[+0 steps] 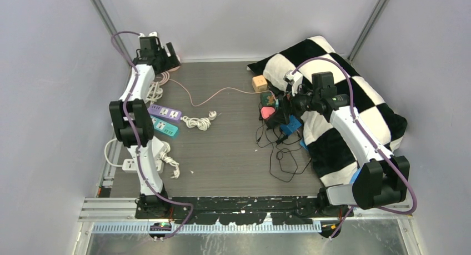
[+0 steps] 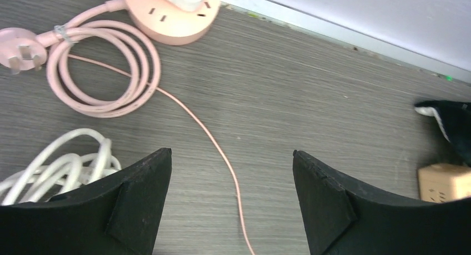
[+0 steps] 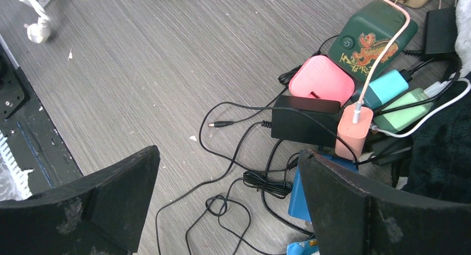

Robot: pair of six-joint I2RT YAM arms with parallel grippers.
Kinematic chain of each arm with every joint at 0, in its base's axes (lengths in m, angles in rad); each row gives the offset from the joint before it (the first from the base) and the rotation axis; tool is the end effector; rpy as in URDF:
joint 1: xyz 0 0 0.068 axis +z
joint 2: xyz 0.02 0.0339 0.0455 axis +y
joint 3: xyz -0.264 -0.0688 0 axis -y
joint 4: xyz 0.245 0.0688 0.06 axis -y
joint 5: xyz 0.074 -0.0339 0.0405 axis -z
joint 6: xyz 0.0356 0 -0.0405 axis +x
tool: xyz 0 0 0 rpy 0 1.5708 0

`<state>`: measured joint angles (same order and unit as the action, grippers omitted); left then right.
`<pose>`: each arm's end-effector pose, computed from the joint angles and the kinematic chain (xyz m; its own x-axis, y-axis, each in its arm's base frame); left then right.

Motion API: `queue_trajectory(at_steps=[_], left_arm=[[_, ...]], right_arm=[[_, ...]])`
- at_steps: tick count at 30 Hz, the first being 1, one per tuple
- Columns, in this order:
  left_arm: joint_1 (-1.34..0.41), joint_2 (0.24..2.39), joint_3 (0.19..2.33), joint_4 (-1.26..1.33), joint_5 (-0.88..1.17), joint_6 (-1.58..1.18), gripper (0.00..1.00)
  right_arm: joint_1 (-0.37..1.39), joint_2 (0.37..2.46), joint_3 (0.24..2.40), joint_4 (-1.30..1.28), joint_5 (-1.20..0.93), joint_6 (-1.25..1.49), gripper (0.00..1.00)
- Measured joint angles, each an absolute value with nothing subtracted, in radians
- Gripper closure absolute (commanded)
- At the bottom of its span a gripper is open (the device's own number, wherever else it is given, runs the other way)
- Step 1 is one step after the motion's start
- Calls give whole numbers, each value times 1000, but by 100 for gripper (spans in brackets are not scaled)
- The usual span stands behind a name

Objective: Pull the plug off the socket
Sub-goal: Move the socket to the center of the board, then move the socket to the corner of the board.

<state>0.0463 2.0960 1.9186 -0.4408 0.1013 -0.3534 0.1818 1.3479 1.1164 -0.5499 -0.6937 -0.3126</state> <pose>0.4929 0.0192 0.2943 -0.5557 -0.3704 -0.7443 -0.1663 0.9267 -0.3370 0.2770 0.0741 0.3018 -0.4791 -0.3285 -0.8140 -0.7701 0.6023 0.2102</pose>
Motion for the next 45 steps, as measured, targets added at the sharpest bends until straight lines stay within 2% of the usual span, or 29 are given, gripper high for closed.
queue_trajectory(at_steps=[9,20,24,28,33,39,45], left_arm=[[89,2235,2061,-485,89,-332,21],[86,2356,2190,-521,-35,-324,23],[86,2405,2218,-522,-75,-325,28],[86,2456,2249,-530,-112,-332,37],[86,2510,2295,-536,-150,-333,39],[87,2557,2338,-537,-176,-333,51],[92,2582,2359,-535,-181,-334,56]], right_arm=[[182,1348,1116,-556,-696,-316,0],[182,1348,1118,-563,-701,-323,0],[182,1348,1118,-564,-701,-328,0],[184,1350,1119,-567,-701,-336,0],[187,1358,1120,-573,-701,-339,0],[188,1369,1122,-583,-701,-342,0],[191,1378,1124,-590,-701,-345,0]])
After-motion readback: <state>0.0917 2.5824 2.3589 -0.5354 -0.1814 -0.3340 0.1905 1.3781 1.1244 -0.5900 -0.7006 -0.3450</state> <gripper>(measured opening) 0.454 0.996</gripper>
